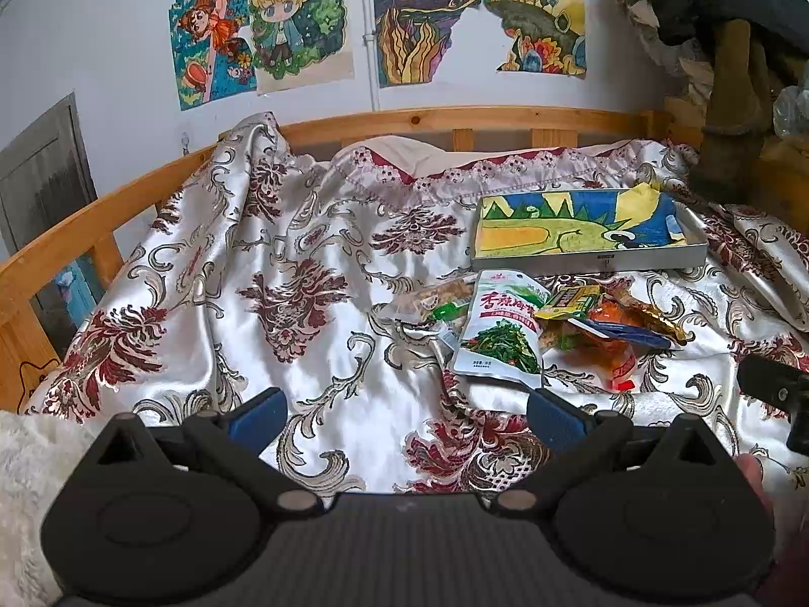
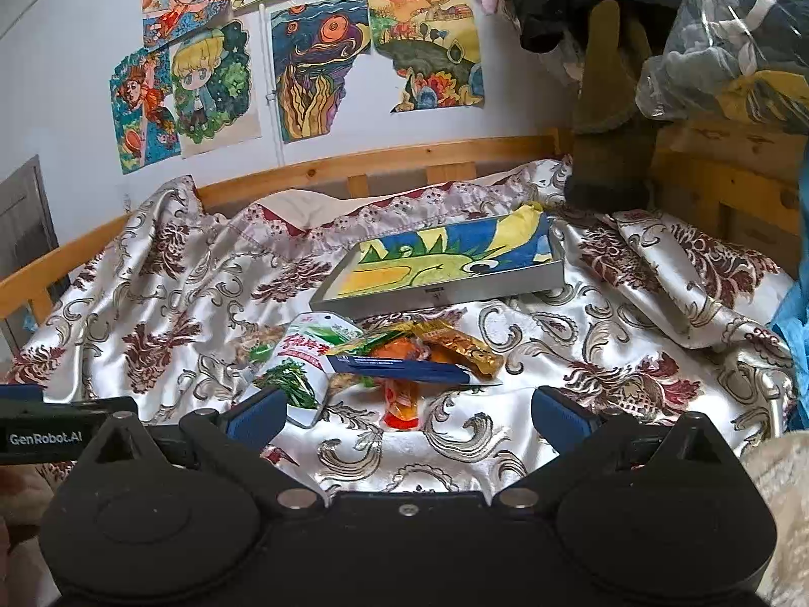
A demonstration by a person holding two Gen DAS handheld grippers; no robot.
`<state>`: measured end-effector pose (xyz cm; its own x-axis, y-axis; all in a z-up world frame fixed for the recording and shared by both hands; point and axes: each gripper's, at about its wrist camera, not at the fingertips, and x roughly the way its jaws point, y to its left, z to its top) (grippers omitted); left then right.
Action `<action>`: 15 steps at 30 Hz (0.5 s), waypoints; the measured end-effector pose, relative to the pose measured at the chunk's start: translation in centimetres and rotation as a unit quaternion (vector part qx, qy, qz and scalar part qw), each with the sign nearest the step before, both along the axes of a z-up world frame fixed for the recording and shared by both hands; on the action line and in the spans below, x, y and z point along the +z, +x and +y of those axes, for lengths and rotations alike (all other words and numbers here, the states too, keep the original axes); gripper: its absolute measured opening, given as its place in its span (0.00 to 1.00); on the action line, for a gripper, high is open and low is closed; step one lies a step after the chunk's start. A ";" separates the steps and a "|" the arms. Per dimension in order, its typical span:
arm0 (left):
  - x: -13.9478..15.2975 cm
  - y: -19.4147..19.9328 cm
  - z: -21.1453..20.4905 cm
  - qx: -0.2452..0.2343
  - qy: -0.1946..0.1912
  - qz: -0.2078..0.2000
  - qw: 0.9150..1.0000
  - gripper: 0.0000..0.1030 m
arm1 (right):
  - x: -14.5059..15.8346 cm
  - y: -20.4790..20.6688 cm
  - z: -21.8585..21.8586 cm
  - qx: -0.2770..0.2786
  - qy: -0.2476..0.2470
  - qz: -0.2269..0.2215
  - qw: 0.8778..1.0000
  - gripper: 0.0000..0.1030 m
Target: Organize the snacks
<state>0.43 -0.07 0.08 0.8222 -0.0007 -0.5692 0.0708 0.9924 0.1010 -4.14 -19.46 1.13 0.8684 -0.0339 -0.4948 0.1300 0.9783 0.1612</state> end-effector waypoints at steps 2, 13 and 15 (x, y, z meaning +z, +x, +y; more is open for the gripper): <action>0.3 0.6 -0.1 -0.001 -0.002 0.003 1.000 1.00 | 0.4 0.4 0.0 0.006 0.000 0.006 1.000 0.99; 1.4 6.5 -1.5 -0.049 0.020 0.046 0.998 1.00 | 1.6 6.8 -2.2 0.029 0.043 0.063 0.997 0.99; 1.4 8.2 -2.1 -0.061 0.026 0.056 0.996 1.00 | 1.6 8.4 -3.1 0.026 0.056 0.074 0.995 1.00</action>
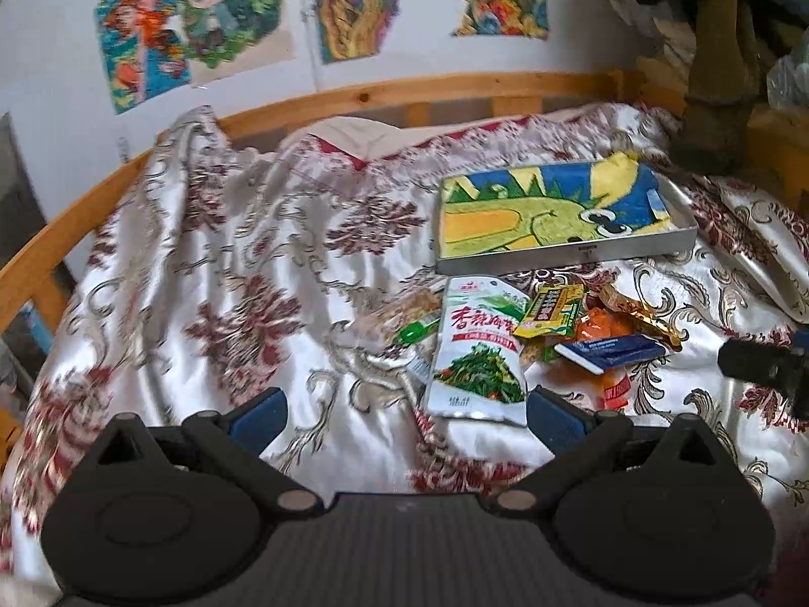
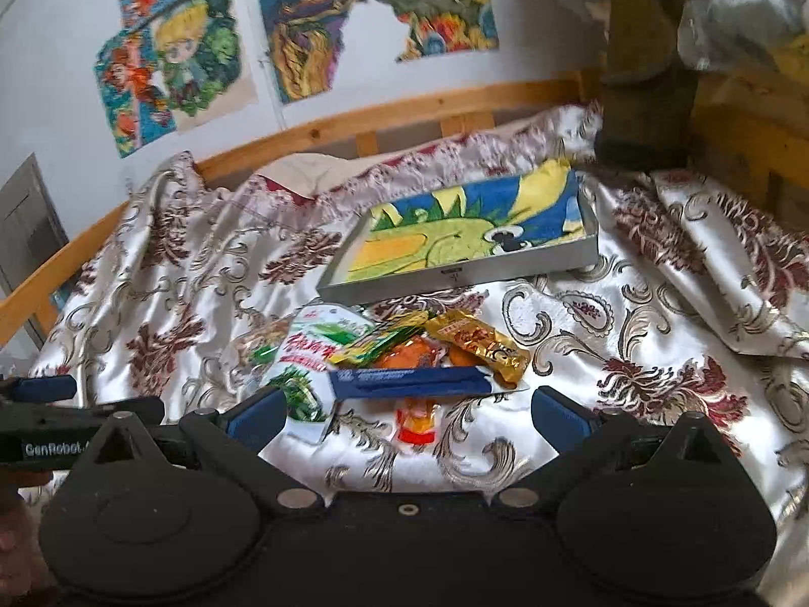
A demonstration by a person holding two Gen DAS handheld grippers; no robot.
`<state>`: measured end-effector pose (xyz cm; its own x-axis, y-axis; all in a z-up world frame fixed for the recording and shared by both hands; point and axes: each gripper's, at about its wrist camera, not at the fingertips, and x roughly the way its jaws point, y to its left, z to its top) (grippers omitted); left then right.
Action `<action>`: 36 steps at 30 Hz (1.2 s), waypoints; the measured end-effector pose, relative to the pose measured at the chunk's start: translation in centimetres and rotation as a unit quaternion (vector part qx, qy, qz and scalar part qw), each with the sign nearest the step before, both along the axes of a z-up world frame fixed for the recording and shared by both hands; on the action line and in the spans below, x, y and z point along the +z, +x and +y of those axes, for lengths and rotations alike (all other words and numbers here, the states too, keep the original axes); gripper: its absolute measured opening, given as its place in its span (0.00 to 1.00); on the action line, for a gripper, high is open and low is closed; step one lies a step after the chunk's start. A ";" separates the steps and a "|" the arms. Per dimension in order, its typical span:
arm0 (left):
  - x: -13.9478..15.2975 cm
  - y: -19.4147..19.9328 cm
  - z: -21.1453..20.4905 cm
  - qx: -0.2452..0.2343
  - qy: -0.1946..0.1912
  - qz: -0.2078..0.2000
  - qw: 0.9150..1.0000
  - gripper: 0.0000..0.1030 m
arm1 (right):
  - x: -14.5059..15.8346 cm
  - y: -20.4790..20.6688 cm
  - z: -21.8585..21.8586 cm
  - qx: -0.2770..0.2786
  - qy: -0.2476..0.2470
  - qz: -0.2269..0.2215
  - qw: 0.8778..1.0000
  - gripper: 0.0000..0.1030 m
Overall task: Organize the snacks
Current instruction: 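Reach the left tool to the white-green seaweed bag while the right tool reaches the blue packet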
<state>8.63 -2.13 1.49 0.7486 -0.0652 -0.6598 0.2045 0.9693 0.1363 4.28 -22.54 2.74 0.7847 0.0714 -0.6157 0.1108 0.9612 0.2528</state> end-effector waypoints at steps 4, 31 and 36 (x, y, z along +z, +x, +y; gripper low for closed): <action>-0.5 3.1 -1.1 -0.026 0.020 0.001 0.999 1.00 | -0.1 3.4 -1.7 0.008 -0.005 0.013 1.000 0.99; -9.1 13.3 -5.7 -0.142 0.035 0.057 0.988 0.93 | -10.3 10.5 1.8 0.316 -0.352 0.059 0.879 0.64; -10.3 14.1 -5.7 -0.143 0.012 0.090 0.986 0.81 | -12.1 10.1 3.4 0.325 -0.416 0.030 0.849 0.44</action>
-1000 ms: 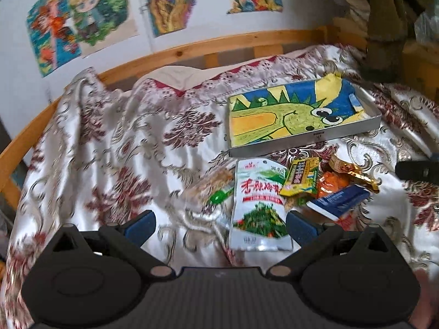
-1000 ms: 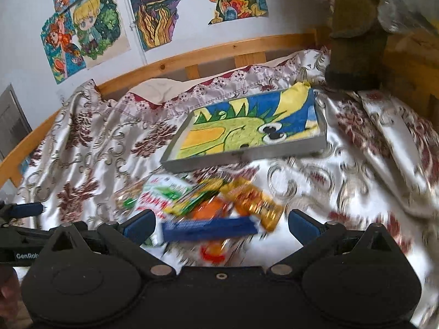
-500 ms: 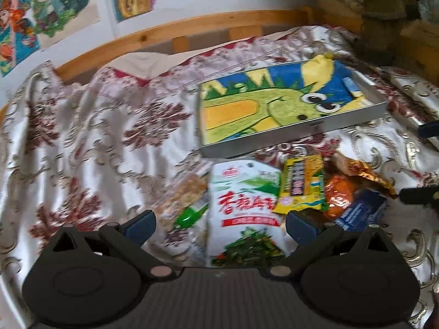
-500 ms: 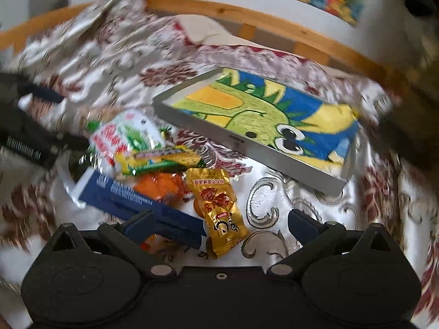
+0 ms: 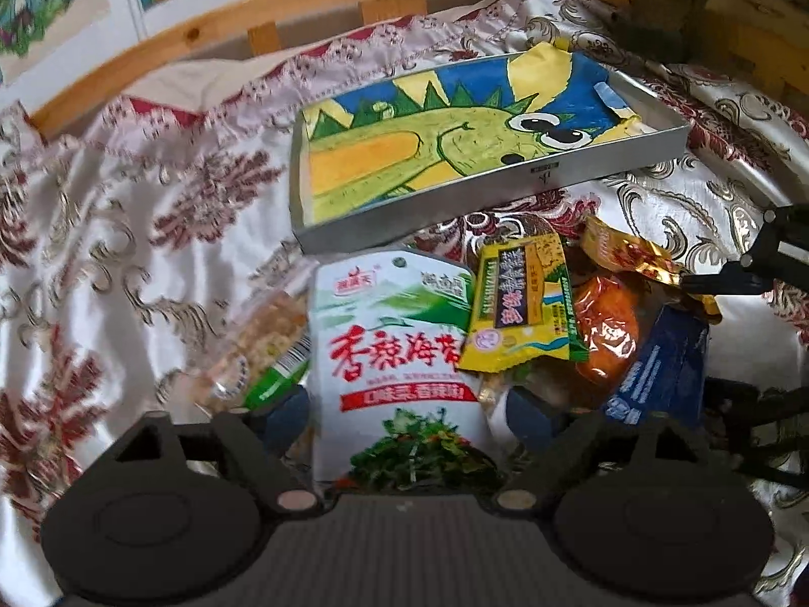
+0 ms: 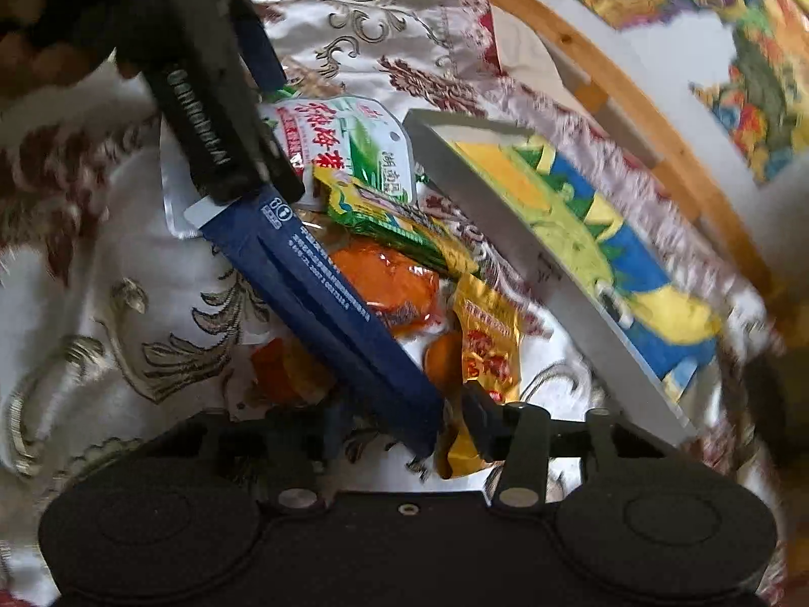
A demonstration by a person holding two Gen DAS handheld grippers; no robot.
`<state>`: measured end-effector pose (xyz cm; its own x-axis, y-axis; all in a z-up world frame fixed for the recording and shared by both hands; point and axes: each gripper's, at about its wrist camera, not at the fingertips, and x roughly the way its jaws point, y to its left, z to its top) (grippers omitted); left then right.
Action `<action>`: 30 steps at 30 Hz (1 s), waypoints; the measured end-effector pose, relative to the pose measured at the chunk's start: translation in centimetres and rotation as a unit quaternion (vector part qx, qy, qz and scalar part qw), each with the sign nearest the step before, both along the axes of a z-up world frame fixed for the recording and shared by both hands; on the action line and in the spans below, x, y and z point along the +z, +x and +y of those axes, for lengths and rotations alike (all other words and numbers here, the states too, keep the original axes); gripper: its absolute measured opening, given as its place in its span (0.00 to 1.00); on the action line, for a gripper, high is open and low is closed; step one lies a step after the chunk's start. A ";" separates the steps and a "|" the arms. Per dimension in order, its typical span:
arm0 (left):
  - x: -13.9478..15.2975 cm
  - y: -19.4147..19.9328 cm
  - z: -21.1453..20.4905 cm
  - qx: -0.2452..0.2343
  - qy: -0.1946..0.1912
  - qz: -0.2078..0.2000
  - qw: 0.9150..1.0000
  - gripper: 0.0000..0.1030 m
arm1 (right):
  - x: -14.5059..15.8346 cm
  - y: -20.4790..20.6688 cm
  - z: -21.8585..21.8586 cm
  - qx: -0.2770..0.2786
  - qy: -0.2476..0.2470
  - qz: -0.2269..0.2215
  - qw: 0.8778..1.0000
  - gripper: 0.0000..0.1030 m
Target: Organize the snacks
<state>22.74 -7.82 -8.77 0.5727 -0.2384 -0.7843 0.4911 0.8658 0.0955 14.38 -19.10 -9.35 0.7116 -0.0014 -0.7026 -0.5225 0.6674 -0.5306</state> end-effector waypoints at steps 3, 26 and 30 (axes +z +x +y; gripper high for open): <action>-0.1 0.2 0.0 0.006 0.000 -0.002 1.000 0.75 | -0.3 -0.3 0.4 0.015 -0.015 -0.015 1.000 0.35; -1.2 1.4 -0.1 0.023 0.009 0.014 1.000 0.78 | -0.8 -2.5 1.9 0.089 -0.109 -0.079 0.987 0.13; -0.8 1.8 0.6 0.037 0.003 0.024 0.999 0.63 | 1.2 -2.8 0.5 0.039 -0.086 -0.114 0.989 0.07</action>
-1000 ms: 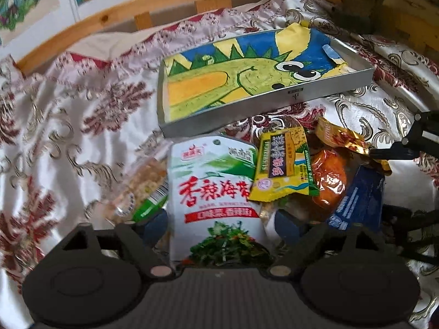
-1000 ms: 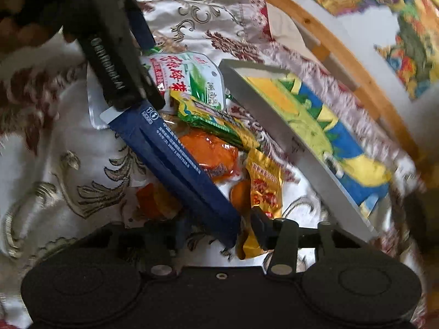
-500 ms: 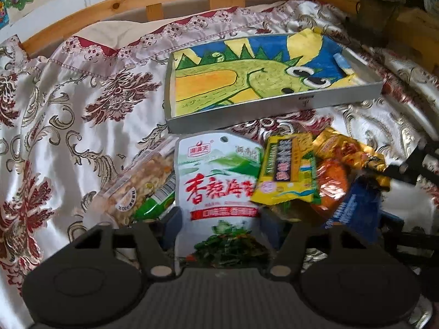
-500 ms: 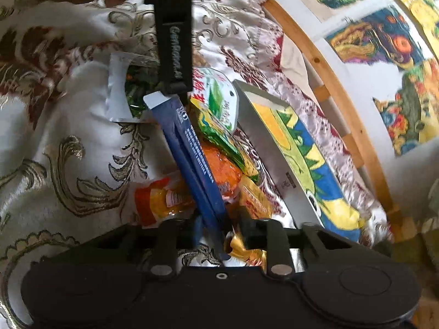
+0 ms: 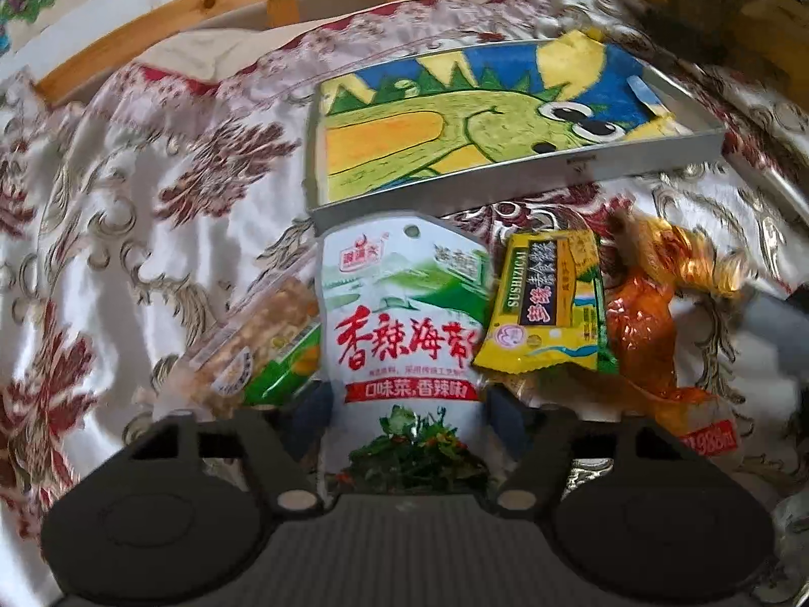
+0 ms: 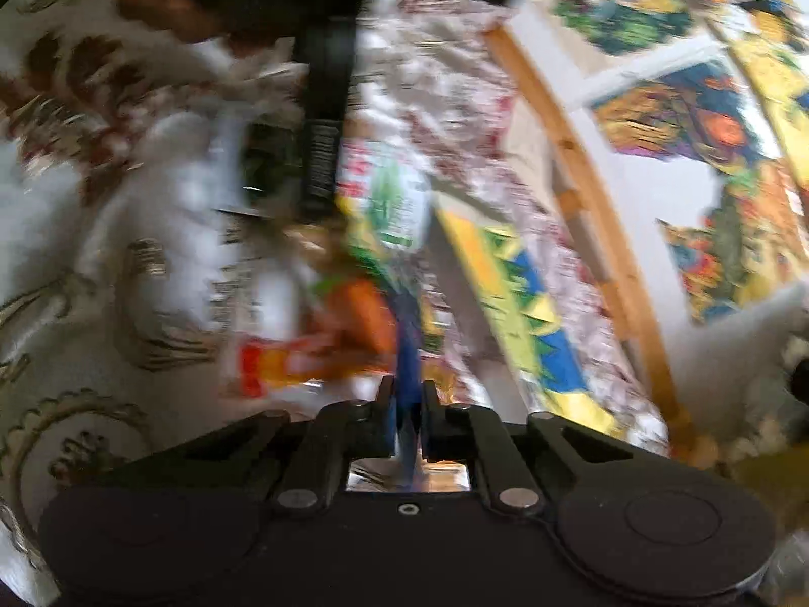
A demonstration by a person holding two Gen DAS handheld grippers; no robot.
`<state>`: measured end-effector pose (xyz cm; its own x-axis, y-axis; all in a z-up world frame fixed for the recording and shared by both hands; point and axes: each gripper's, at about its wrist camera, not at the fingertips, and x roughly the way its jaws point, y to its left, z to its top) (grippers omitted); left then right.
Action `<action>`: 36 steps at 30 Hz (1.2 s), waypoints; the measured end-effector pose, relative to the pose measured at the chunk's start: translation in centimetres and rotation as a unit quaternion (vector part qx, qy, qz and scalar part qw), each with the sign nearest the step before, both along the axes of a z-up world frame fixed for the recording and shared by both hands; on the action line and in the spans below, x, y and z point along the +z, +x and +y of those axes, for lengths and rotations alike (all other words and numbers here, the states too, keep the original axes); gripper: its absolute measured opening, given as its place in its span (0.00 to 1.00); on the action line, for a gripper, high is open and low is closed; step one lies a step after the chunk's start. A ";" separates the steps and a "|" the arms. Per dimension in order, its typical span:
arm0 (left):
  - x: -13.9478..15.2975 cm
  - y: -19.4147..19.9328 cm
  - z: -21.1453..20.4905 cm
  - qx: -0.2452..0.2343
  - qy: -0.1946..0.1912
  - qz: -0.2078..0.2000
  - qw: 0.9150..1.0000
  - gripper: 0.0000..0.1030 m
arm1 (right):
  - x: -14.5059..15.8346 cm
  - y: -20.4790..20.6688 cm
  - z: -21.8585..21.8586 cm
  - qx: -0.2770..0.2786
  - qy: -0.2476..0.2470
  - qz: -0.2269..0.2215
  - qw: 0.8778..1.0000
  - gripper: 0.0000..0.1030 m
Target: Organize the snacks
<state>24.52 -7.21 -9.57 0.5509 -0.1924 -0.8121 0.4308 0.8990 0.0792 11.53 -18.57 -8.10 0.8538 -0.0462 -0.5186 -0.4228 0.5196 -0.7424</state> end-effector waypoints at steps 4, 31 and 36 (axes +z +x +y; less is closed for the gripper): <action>0.8 0.0 1.1 0.036 -0.018 0.016 0.999 0.46 | 1.5 0.3 -0.9 -0.026 0.050 -0.015 0.998 0.07; 7.7 8.8 -3.9 0.056 -0.195 -0.058 0.978 0.42 | 0.9 13.4 -8.1 -0.214 0.063 -0.172 0.960 0.08; 4.8 16.0 -7.8 0.064 -0.193 -0.009 0.979 0.42 | -1.1 18.4 -10.2 -0.244 0.049 -0.130 0.960 0.09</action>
<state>40.55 -15.00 -4.80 0.6036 -0.4112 -0.6831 0.3146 0.9101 -0.2698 29.96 -28.74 -9.16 0.8443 -0.4346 -0.3136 0.0811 0.6821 -0.7268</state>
